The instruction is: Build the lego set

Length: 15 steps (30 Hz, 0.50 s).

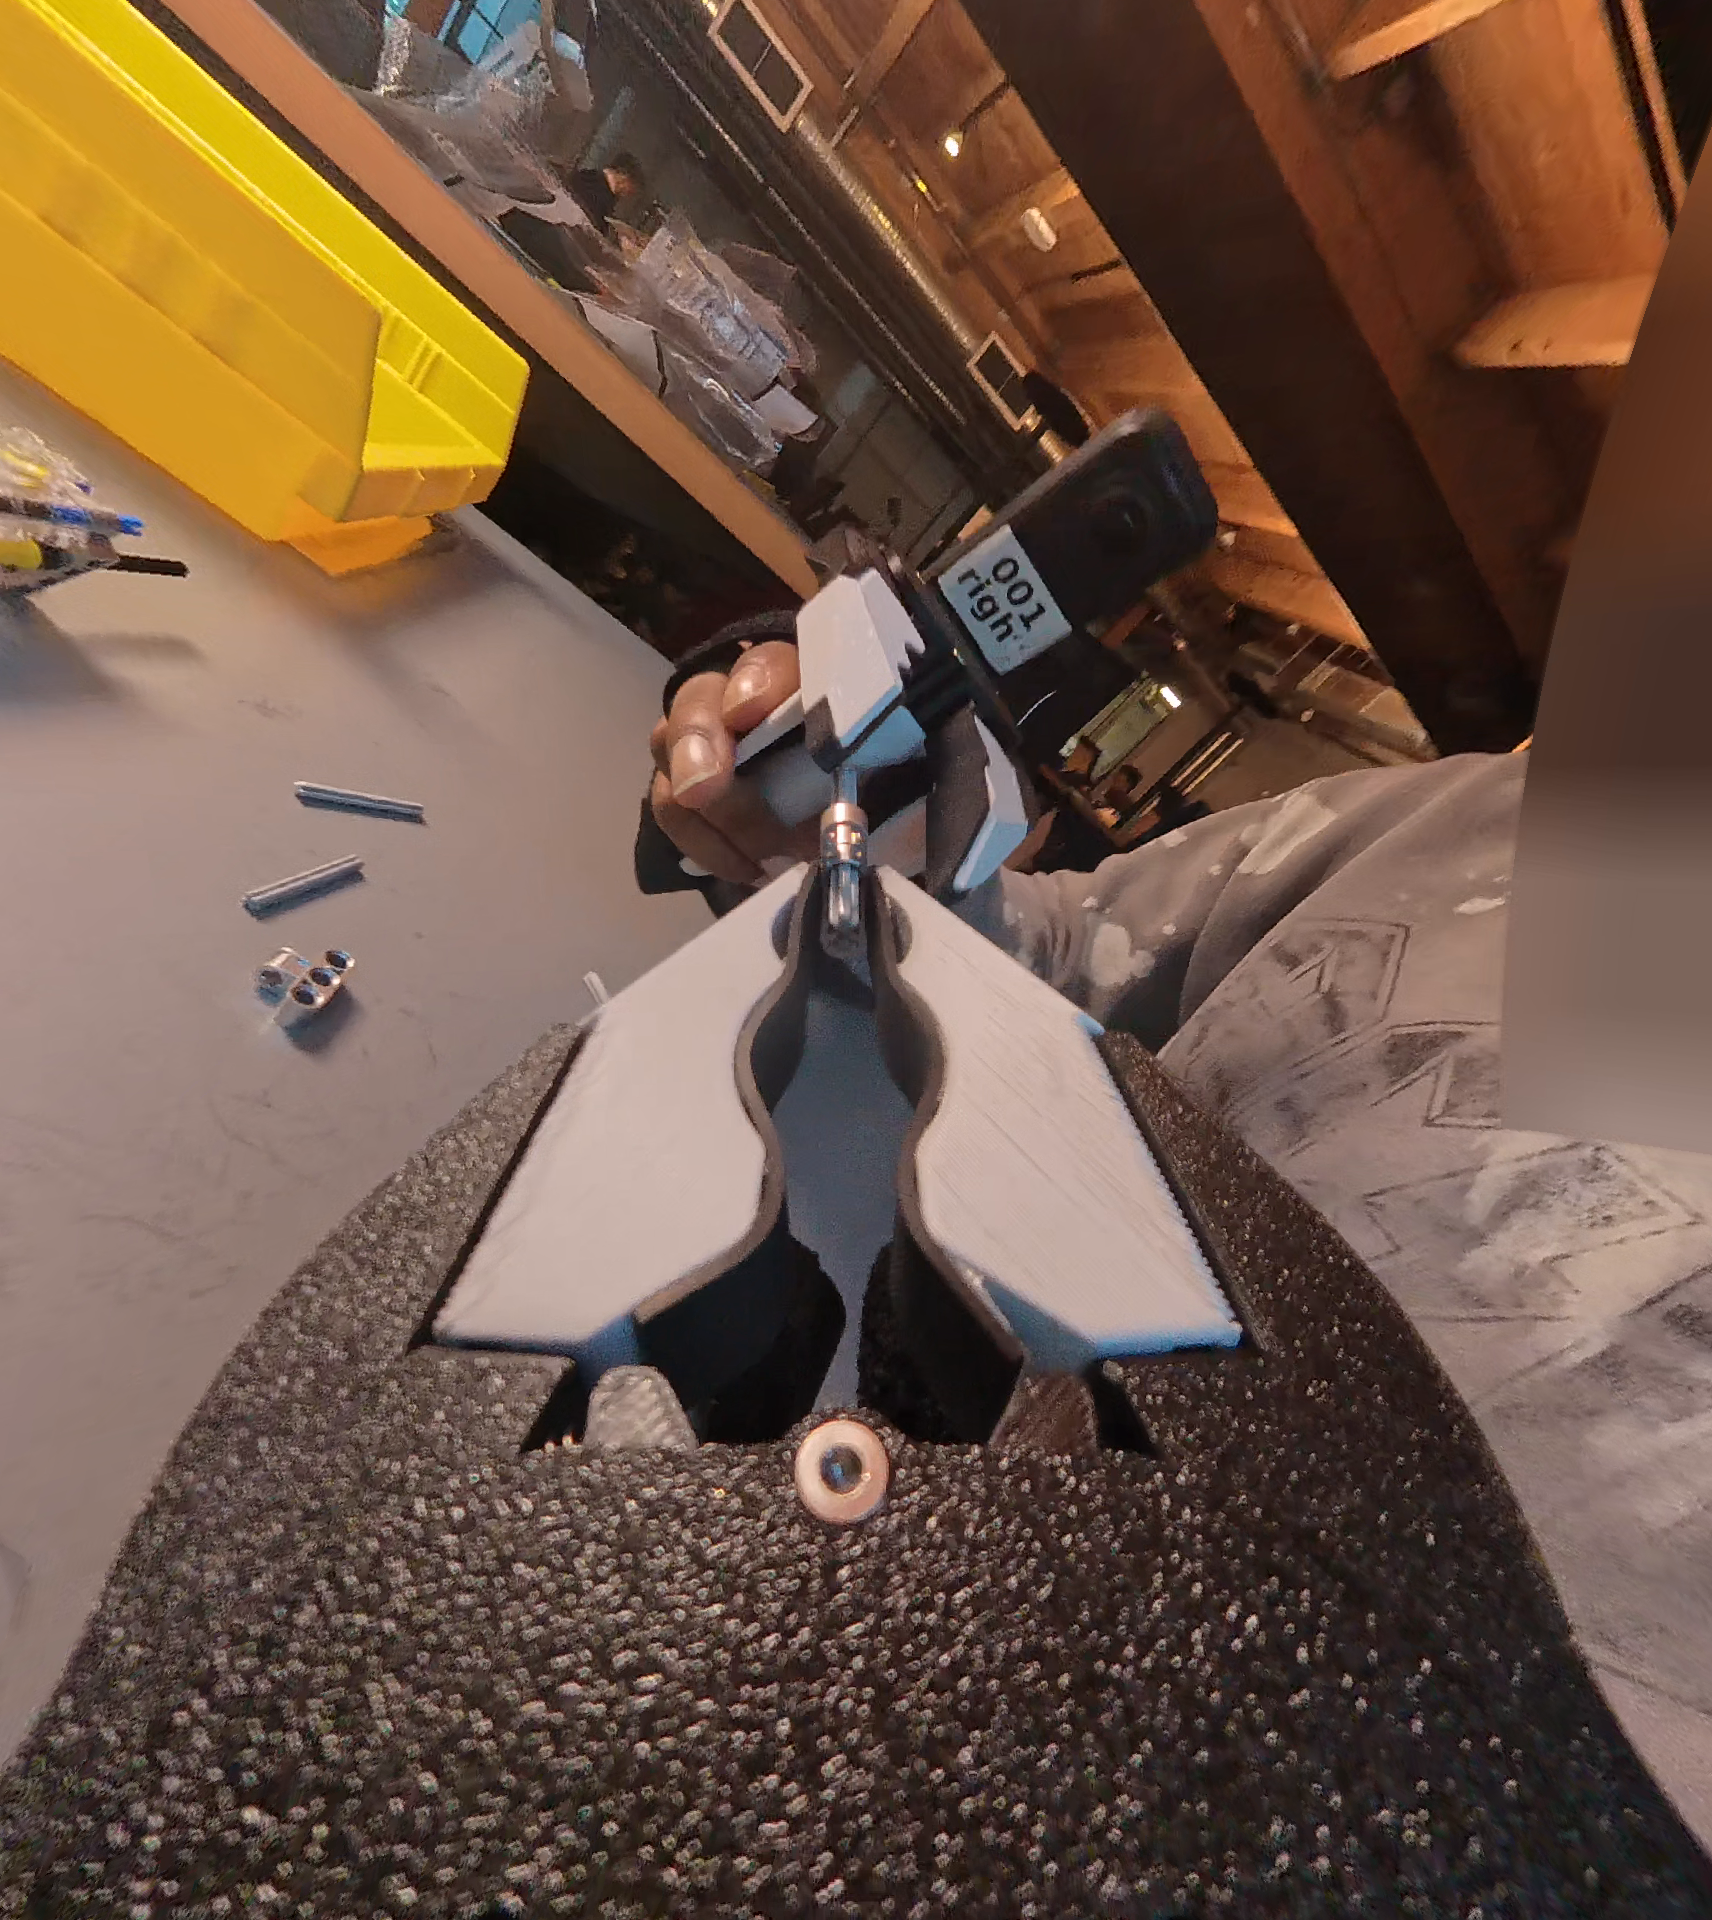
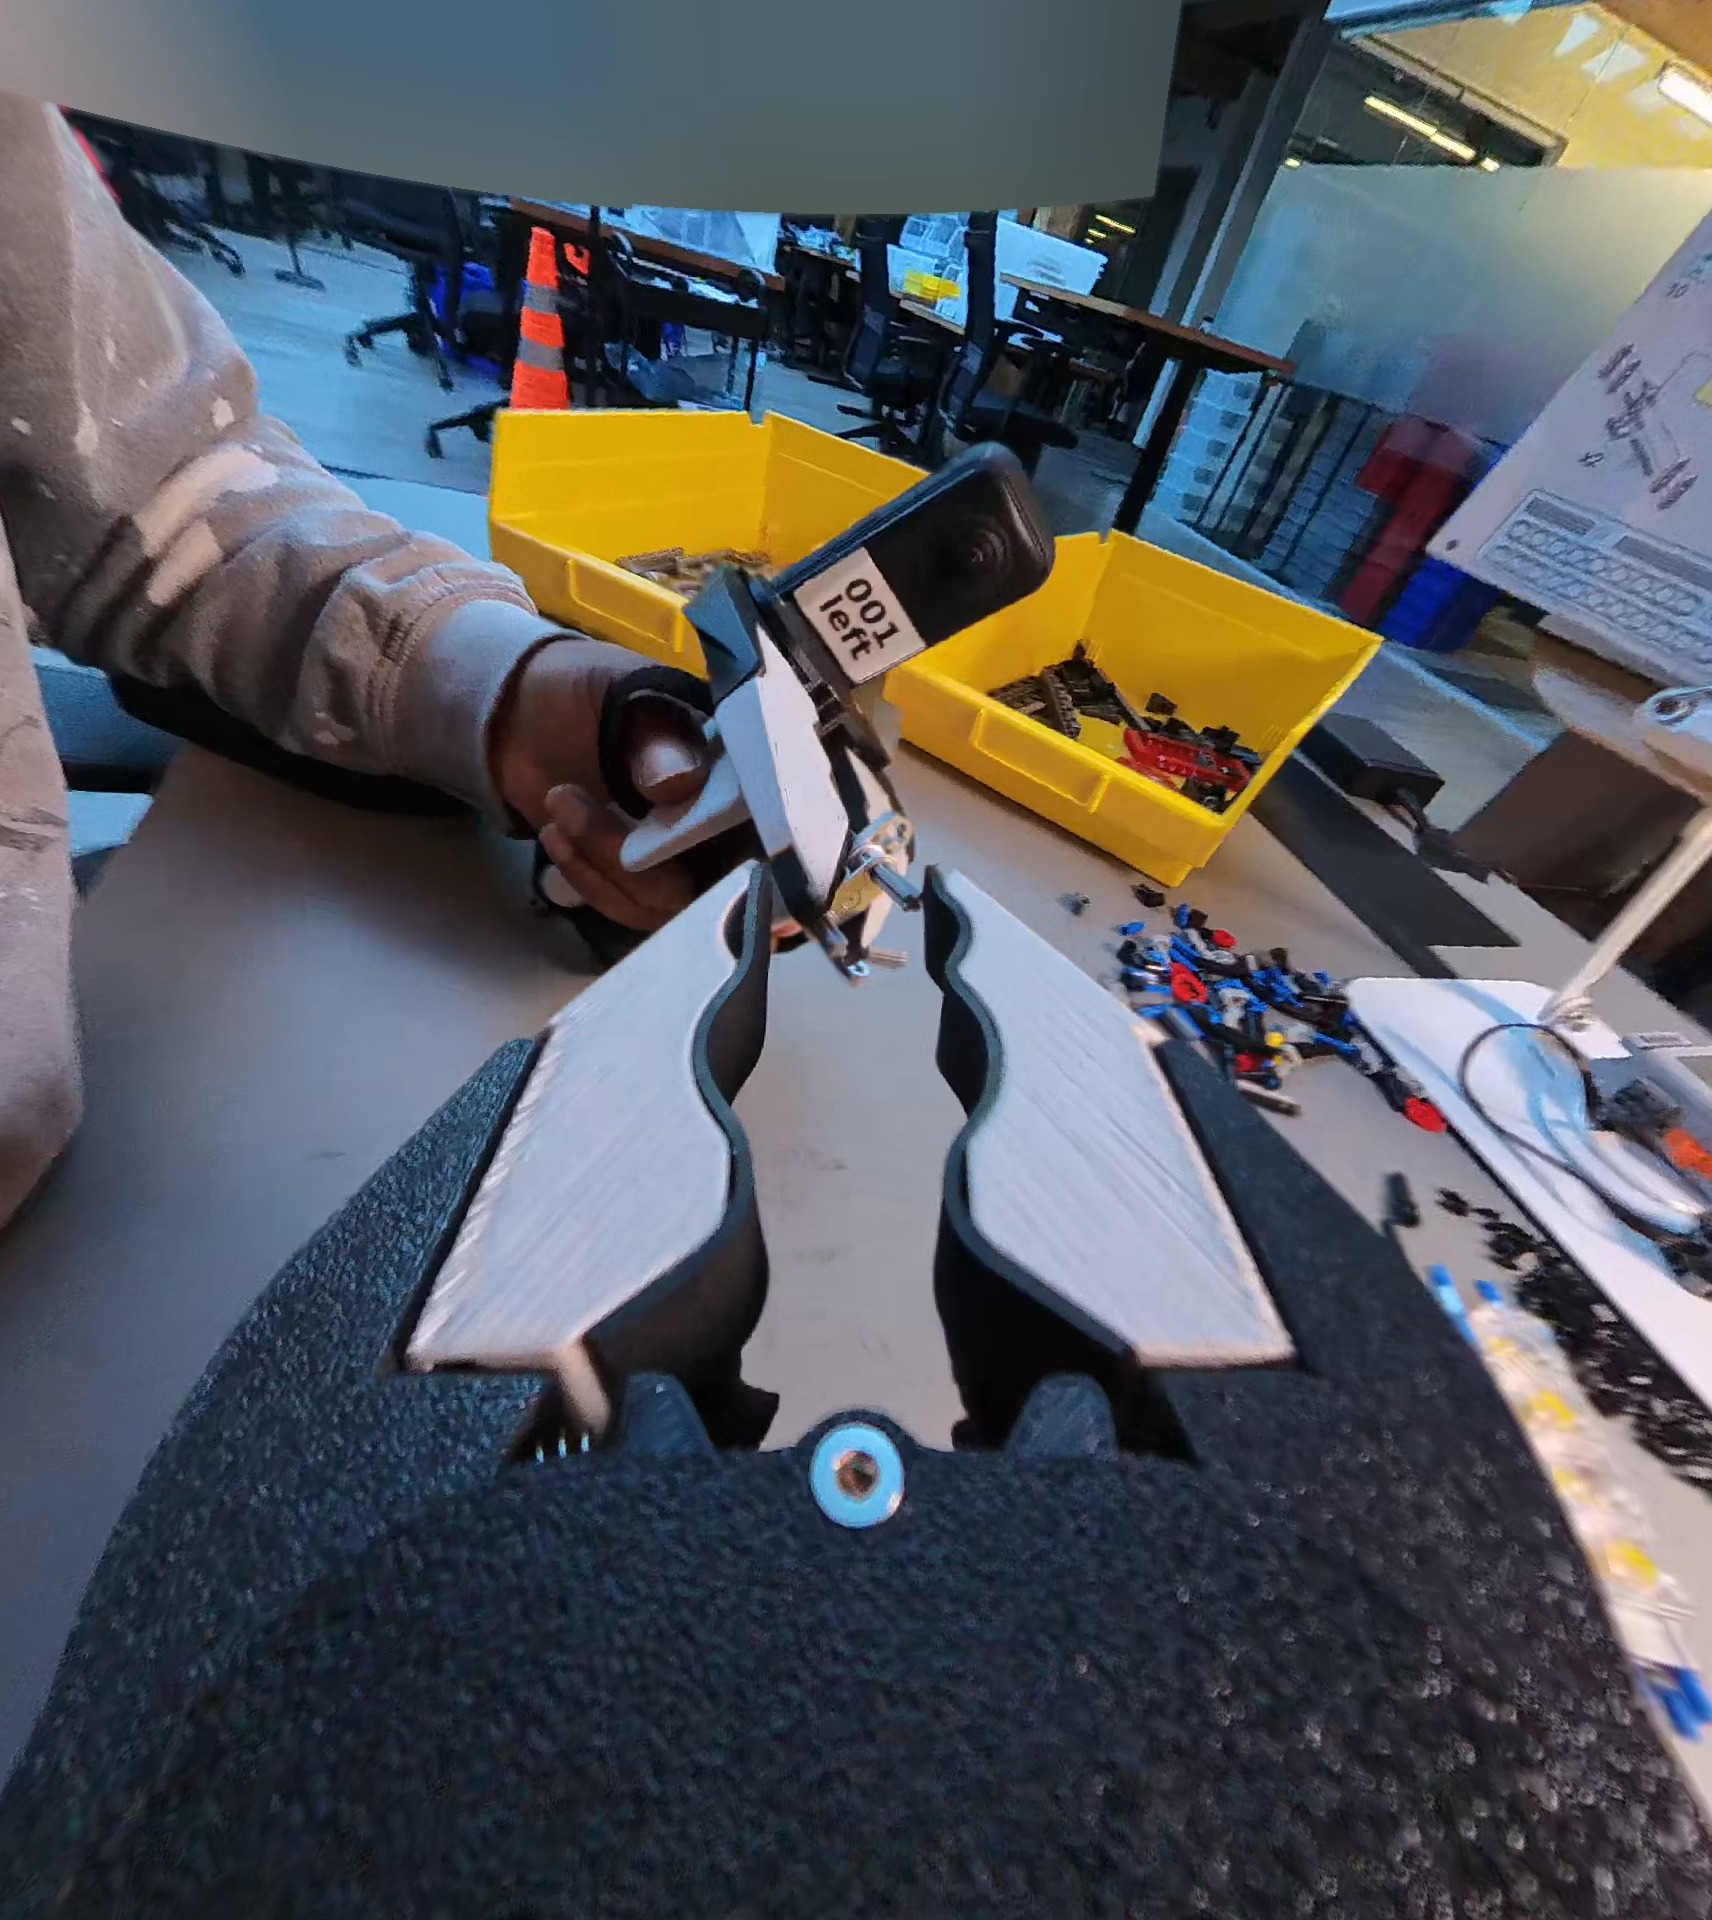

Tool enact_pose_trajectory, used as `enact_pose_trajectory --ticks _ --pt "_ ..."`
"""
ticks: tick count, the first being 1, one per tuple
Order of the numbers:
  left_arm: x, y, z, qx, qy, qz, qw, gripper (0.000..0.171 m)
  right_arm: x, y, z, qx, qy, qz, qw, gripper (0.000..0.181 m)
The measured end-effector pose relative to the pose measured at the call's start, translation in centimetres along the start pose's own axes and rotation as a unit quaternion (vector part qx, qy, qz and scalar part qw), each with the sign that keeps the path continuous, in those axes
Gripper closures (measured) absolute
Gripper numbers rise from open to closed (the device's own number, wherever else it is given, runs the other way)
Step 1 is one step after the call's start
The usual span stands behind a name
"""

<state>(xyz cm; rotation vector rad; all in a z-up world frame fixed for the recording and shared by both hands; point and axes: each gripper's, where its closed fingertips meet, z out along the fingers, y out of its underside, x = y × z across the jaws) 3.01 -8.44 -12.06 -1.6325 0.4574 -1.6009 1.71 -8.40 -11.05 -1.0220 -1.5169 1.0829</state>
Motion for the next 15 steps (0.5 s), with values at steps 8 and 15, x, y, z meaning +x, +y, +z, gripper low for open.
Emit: enact_pose_trajectory --ticks 8,15 --pt "-0.2 0.2 -0.1 -0.030 -0.070 0.139 0.987 0.166 1.1 0.1 -0.1 0.028 -0.032 0.162 0.986 0.168" --pt "-0.2 0.7 0.0 -0.047 -0.074 0.153 0.984 0.164 0.0 0.4 -0.1 0.017 -0.094 0.219 0.971 0.179"
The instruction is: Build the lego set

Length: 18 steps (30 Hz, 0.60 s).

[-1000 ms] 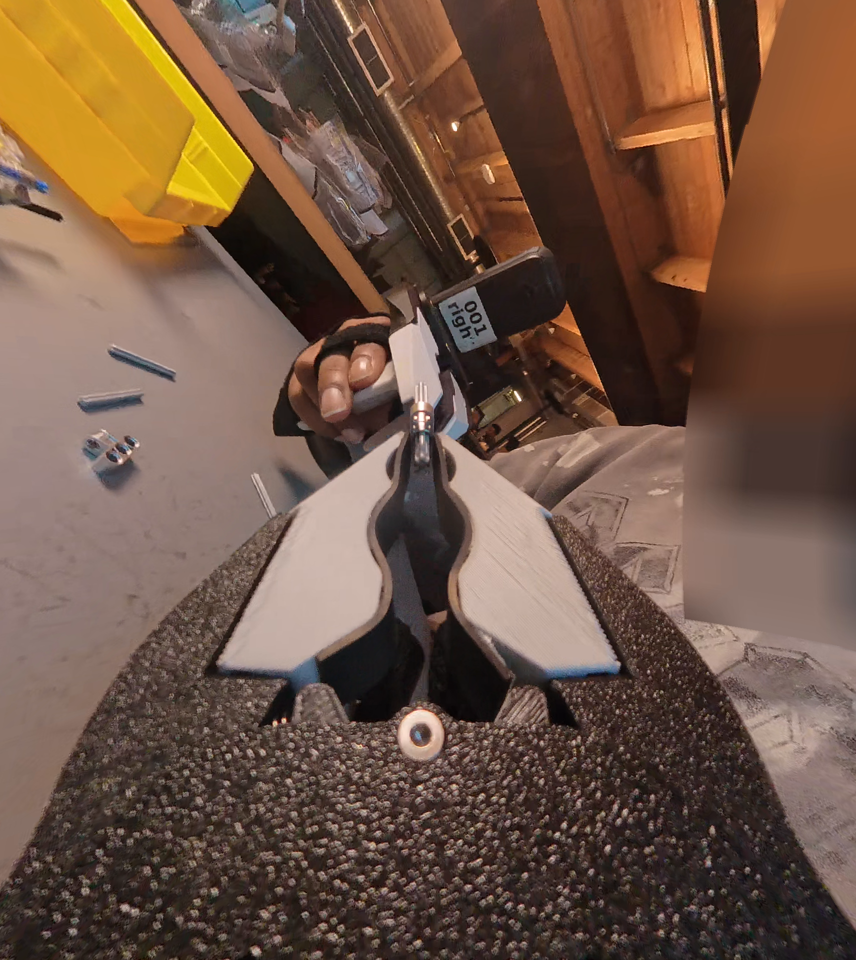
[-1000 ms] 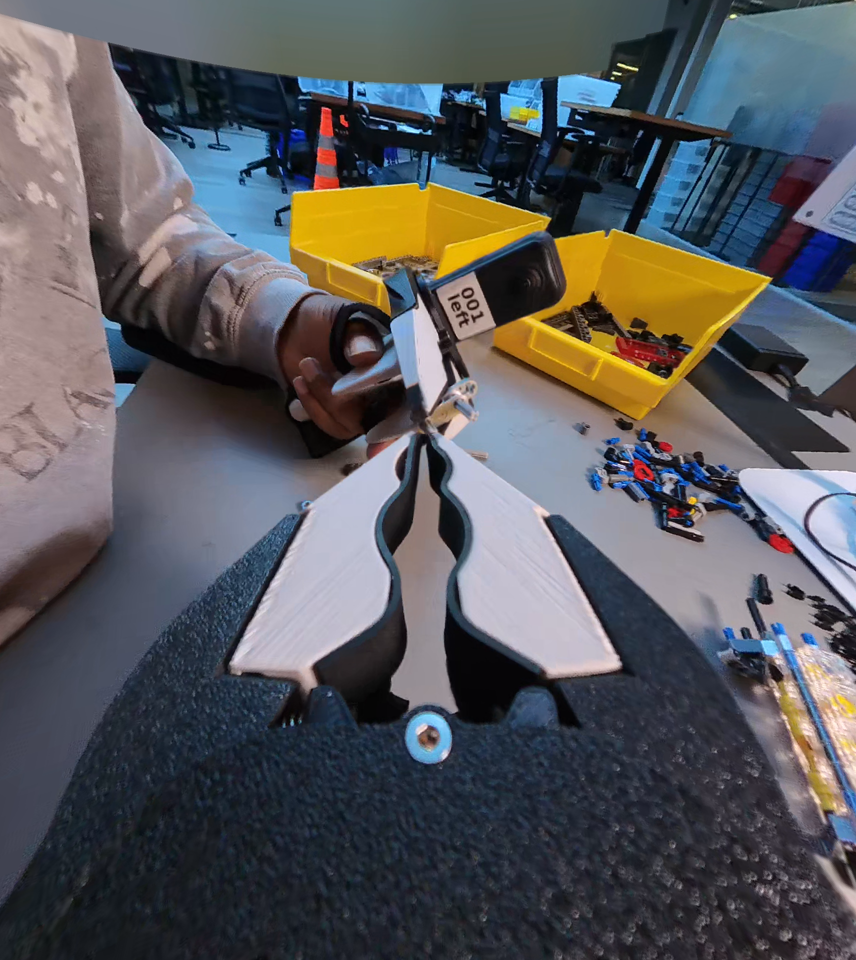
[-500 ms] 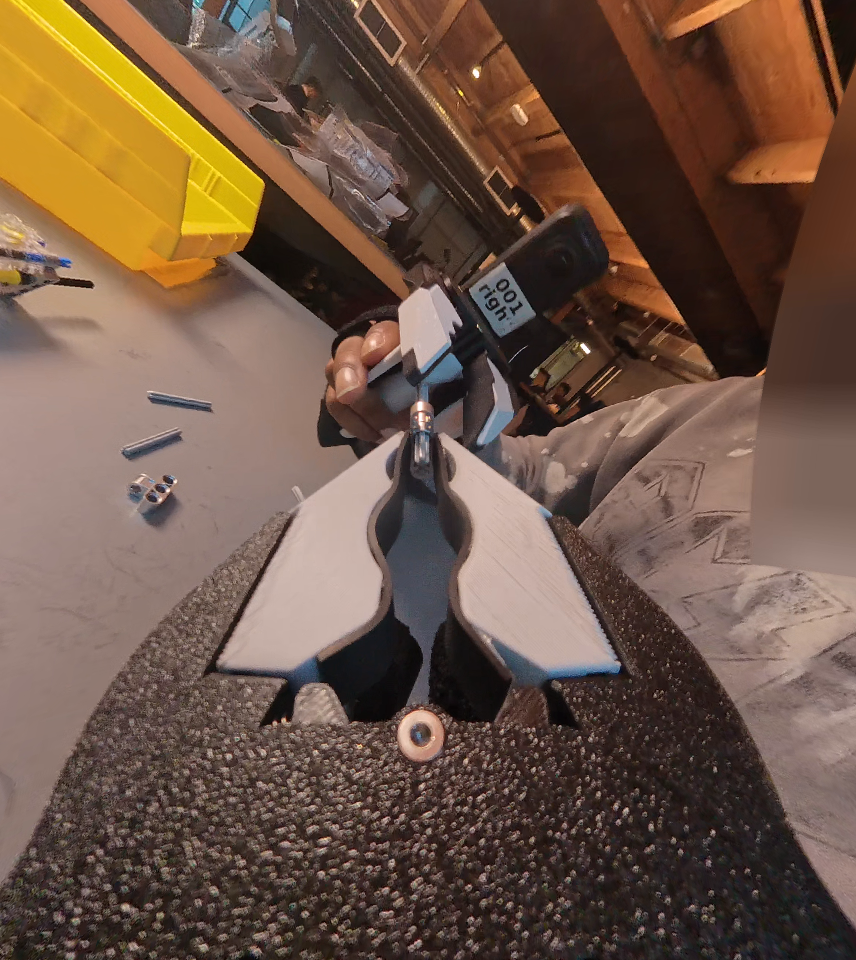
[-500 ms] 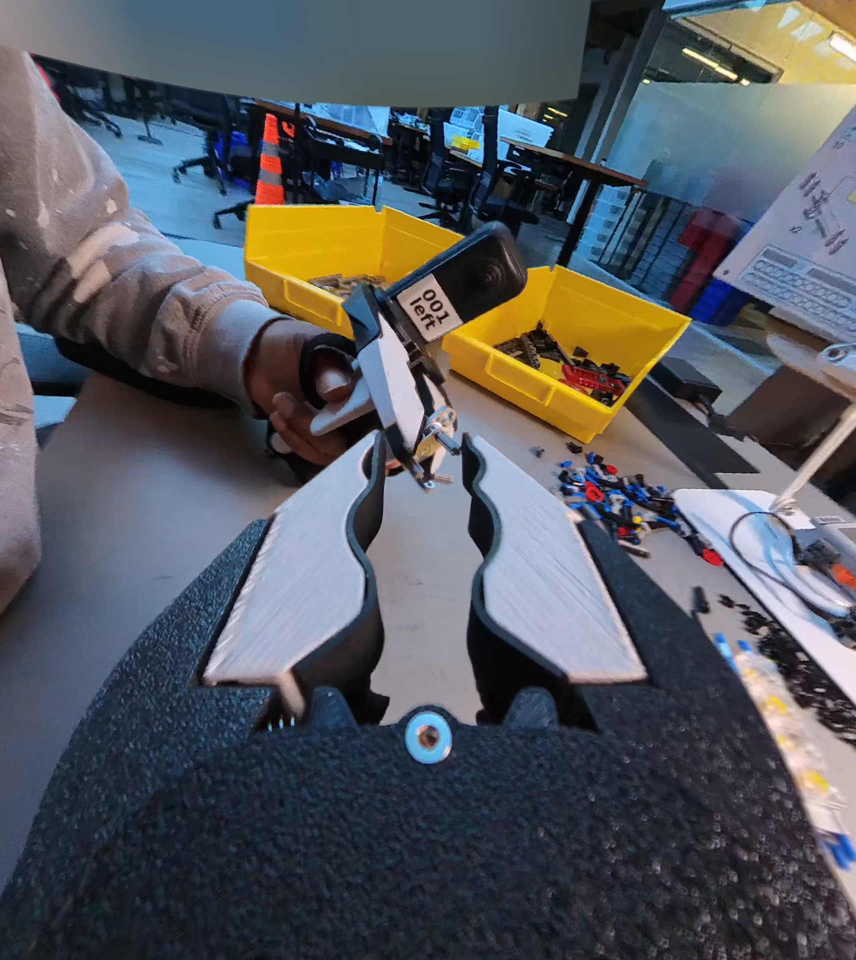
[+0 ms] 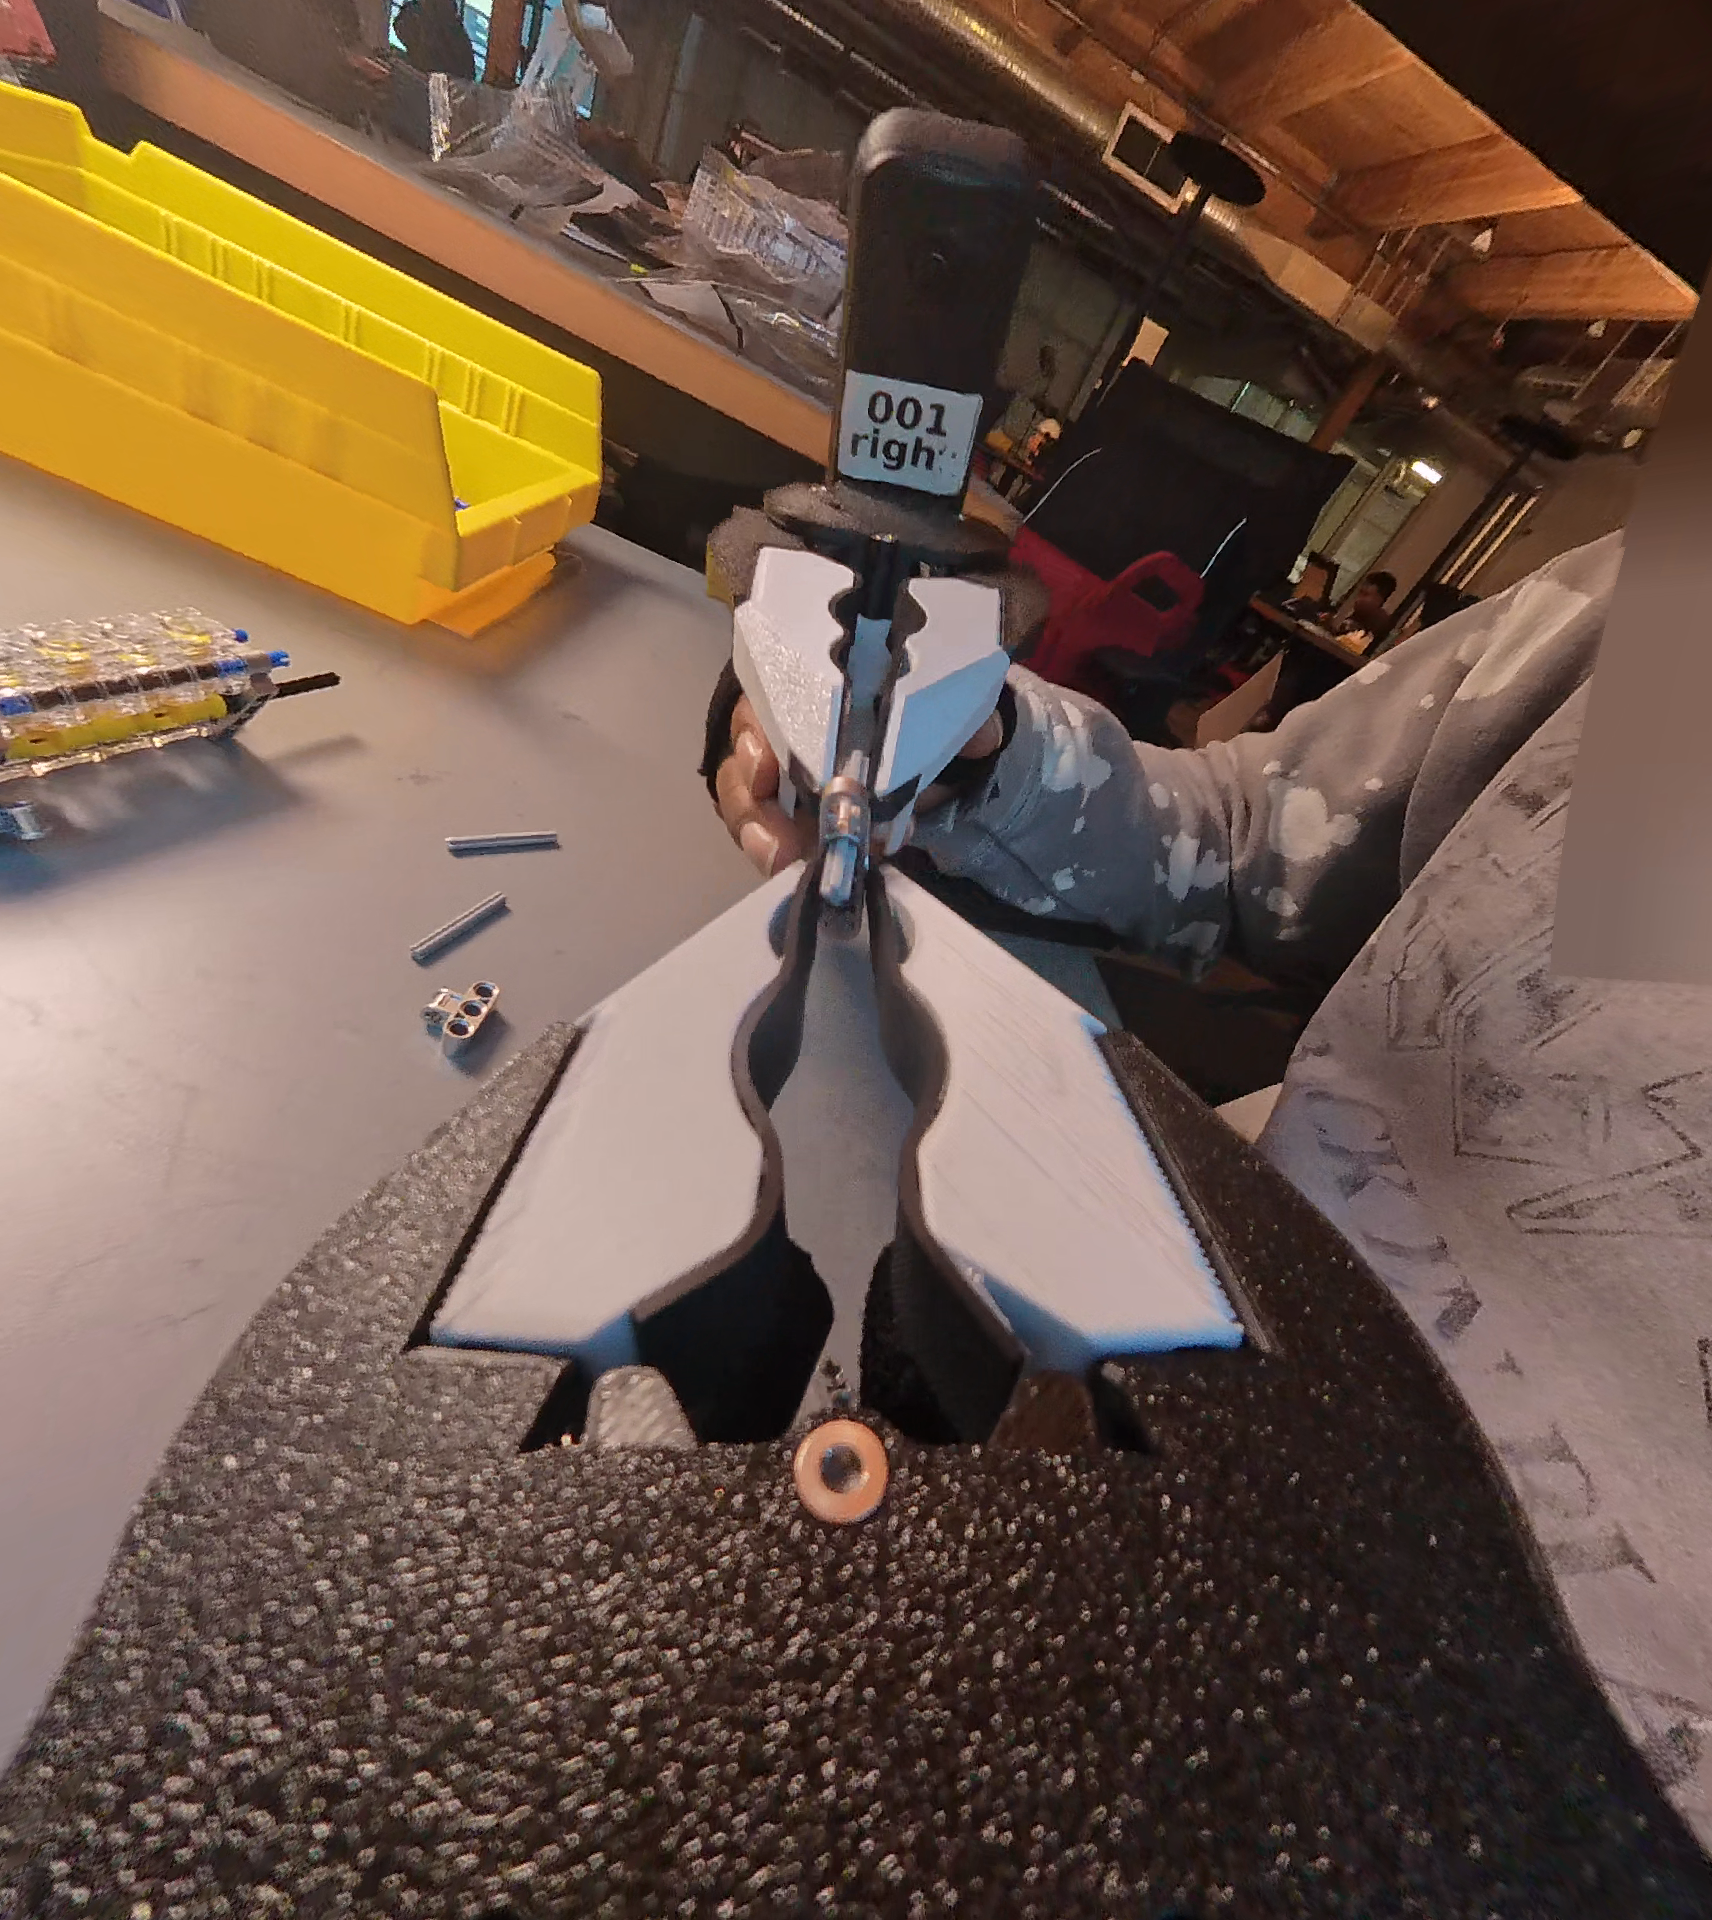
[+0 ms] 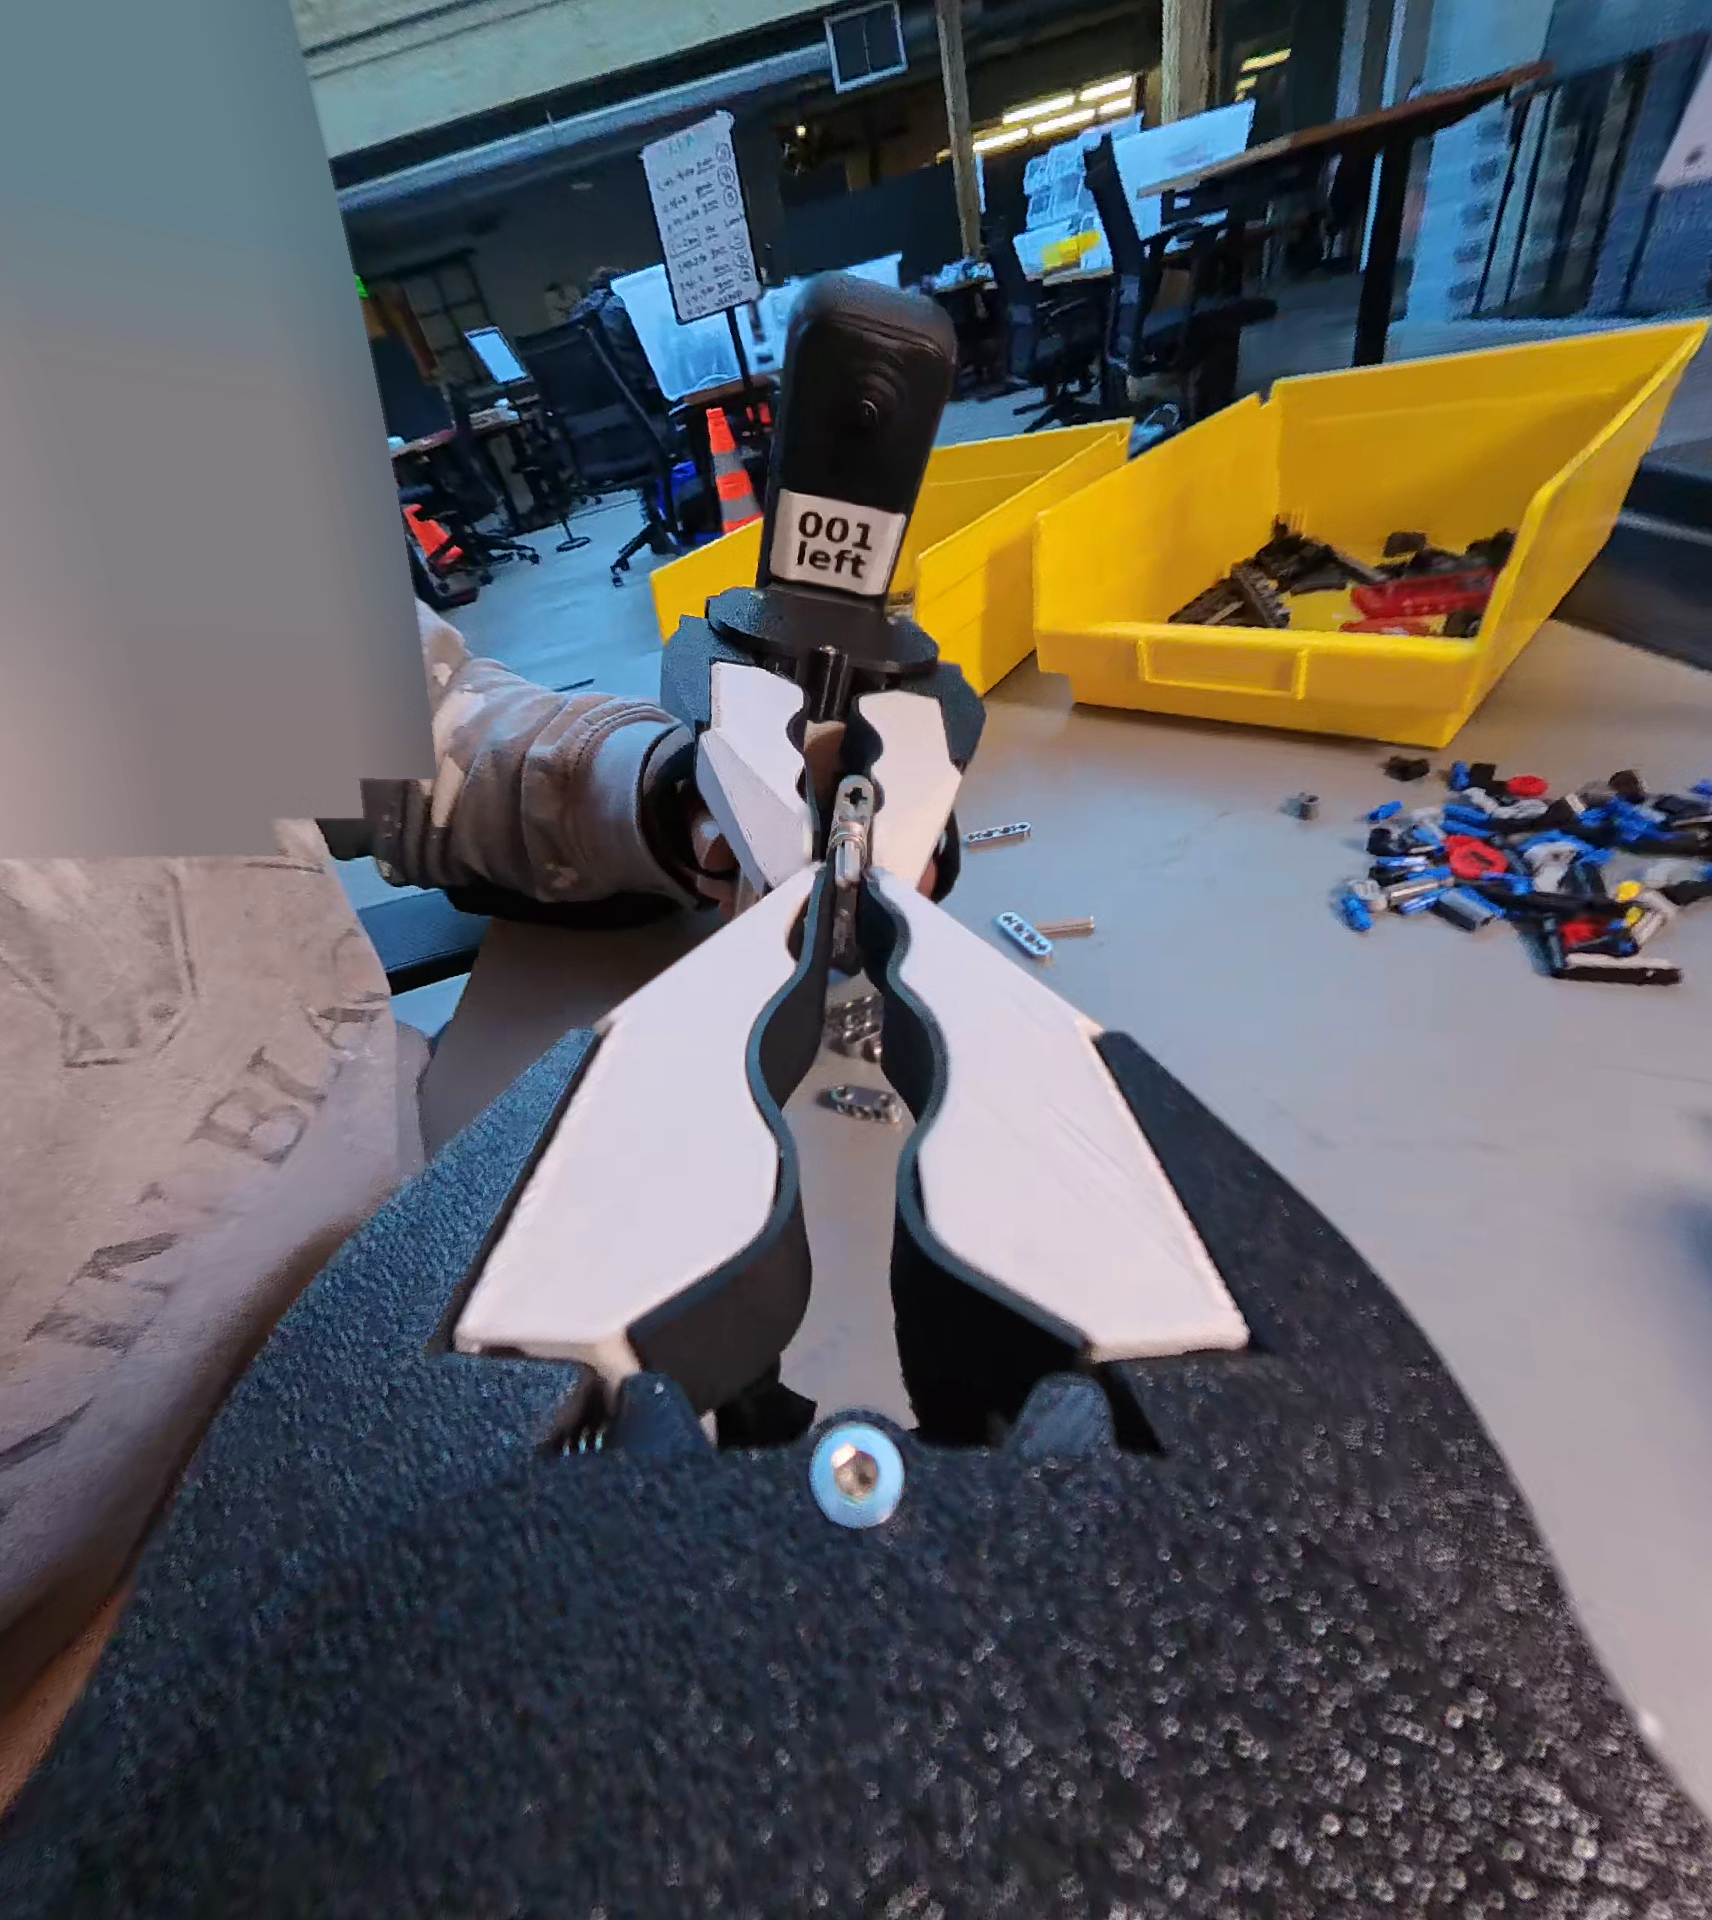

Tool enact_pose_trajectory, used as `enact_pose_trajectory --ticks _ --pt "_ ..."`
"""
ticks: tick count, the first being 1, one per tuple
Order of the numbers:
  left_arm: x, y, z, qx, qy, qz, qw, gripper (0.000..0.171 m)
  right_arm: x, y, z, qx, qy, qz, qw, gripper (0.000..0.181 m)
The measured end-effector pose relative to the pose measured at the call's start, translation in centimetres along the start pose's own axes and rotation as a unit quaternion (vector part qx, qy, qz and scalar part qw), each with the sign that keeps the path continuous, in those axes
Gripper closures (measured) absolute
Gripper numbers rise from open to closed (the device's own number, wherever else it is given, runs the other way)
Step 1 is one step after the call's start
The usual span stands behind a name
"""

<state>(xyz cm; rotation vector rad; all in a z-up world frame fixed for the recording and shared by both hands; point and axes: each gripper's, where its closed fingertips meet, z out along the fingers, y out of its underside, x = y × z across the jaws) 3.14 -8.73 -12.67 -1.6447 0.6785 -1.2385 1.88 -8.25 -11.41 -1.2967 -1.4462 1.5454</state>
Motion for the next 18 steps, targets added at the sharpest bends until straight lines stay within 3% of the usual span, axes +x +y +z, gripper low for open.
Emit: enact_pose_trajectory --ticks 4,8,12,15,18 --pt "-0.4 1.4 -0.5 -0.061 -0.016 0.042 0.997 0.162 0.2 2.1 -0.5 -0.059 -0.030 0.078 0.995 0.179" --pt "-0.3 3.0 -0.7 -0.118 -0.013 0.046 0.992 0.163 -0.5 4.5 0.0 -0.124 -0.037 0.072 0.989 0.180" --pt "0.1 4.3 -0.3 -0.154 -0.009 0.050 0.987 0.165 -1.1 4.6 0.7 -0.126 -0.043 0.061 0.989 0.181" --pt "0.7 2.9 -0.1 -0.106 0.019 0.004 0.994 0.166 -1.2 2.8 0.8 -0.072 -0.043 0.038 0.996 0.181" --pt "0.8 0.2 -0.7 -0.001 0.063 -0.097 0.993 0.166 -0.5 -0.4 0.1 0.014 0.002 -0.032 0.999 0.175"
